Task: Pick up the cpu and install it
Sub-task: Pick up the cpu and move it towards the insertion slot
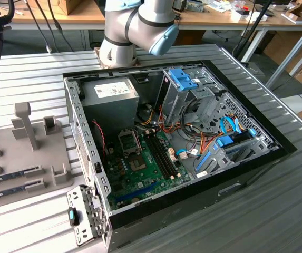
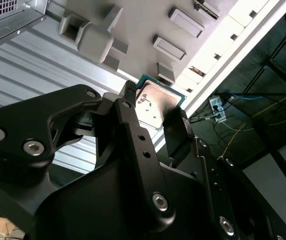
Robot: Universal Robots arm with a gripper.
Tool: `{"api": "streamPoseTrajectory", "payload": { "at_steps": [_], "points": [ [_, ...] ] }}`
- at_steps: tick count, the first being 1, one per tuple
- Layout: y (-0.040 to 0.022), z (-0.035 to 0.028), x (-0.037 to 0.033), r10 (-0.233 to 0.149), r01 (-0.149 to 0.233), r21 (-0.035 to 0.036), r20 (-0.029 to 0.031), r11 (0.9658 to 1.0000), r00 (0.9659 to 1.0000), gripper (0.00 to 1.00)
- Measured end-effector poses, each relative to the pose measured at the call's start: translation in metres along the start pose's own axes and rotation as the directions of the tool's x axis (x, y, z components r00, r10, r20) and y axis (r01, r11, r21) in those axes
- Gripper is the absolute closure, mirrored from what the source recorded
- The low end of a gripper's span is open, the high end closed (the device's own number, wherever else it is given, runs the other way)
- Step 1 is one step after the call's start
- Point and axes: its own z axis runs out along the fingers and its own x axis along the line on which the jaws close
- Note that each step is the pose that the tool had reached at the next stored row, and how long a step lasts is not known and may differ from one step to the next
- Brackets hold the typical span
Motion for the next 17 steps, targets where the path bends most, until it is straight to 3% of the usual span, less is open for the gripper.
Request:
{"api": "streamPoseTrajectory", "payload": {
  "at_steps": [17],
  "points": [
    [0.0002, -0.0005, -0.0113, 0.0, 0.0, 0.0, 0.0, 1.0, 1.0, 0.53]
  ]
}}
